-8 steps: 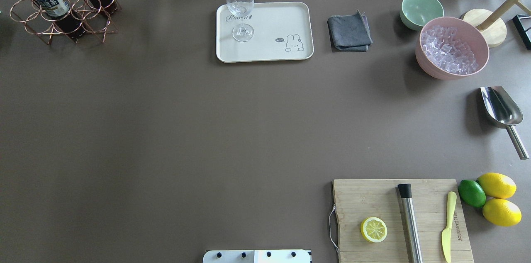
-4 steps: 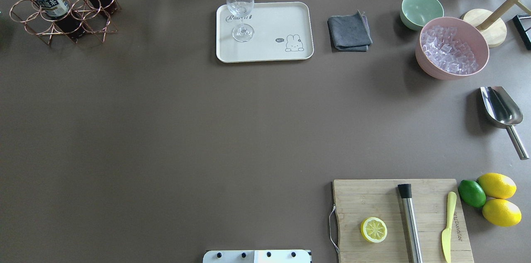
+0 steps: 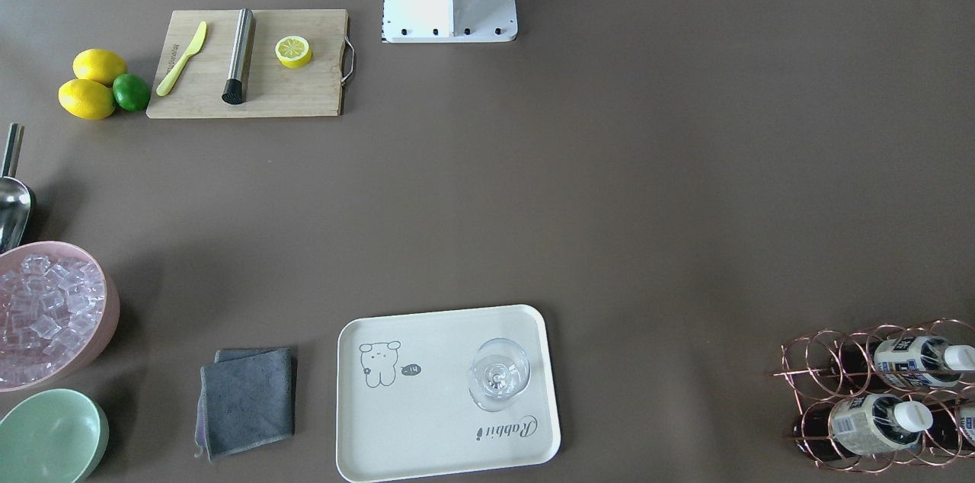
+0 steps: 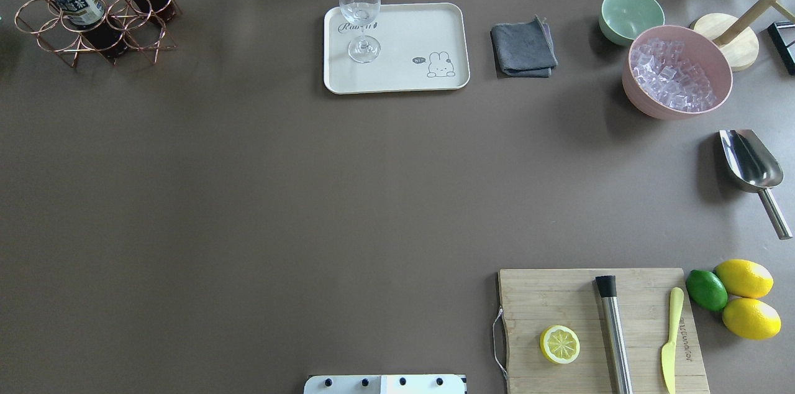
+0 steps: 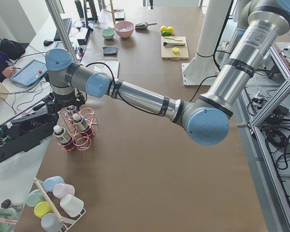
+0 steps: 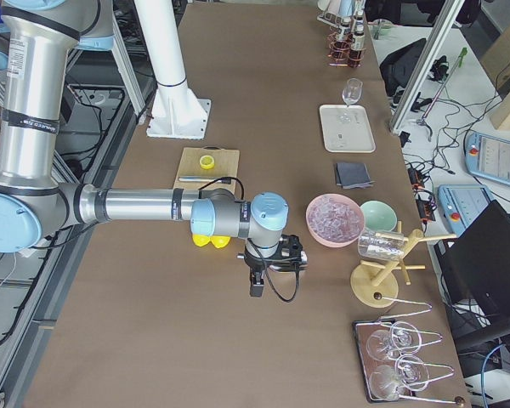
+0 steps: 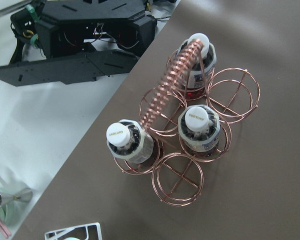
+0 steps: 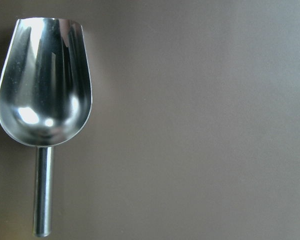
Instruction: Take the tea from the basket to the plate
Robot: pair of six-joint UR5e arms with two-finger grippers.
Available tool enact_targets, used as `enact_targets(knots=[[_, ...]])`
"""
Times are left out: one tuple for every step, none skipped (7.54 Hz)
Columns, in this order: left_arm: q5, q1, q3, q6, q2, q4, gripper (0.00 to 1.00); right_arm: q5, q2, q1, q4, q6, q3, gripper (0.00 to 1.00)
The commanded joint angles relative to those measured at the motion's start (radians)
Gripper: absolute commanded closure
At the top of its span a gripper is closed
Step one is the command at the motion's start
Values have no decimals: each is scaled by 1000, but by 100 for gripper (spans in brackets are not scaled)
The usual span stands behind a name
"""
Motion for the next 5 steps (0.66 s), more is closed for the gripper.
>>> enact_targets(knots=[[59, 29, 79, 150, -143, 2, 2, 0, 0, -6, 0, 0, 0, 1], [73, 48, 111, 229, -180, 2, 2, 0, 0, -6, 0, 0, 0, 1], [72, 80, 117, 289, -189, -7, 2, -2, 0, -6, 0, 0, 0, 1], [74, 104, 125, 305, -203, 2, 2, -2, 0, -6, 0, 0, 0, 1], [74, 111, 174, 322, -205, -13, 2, 0, 0, -12, 0, 0, 0, 1]])
